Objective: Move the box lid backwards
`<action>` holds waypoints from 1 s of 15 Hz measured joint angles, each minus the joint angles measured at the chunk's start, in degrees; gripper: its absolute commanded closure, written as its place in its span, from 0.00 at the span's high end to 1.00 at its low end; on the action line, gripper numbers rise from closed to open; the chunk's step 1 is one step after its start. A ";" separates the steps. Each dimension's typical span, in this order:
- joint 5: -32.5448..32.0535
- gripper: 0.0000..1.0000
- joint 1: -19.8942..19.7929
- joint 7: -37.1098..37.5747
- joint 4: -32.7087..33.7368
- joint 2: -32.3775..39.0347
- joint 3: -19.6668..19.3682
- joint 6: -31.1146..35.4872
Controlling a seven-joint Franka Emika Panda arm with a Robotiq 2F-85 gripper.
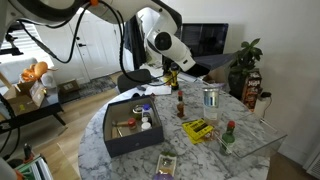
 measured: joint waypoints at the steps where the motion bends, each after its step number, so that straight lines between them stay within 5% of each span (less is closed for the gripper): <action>1: -0.74 0.01 -0.20 1.49 0.79 0.76 -0.11 0.14; 6: -5.32 0.01 -0.67 7.75 1.26 2.02 0.38 0.38; 11: -26.00 0.01 -0.94 28.62 -0.53 5.01 -0.42 -0.46; 15: -43.12 0.01 -0.19 45.75 -1.16 7.21 -5.50 -10.43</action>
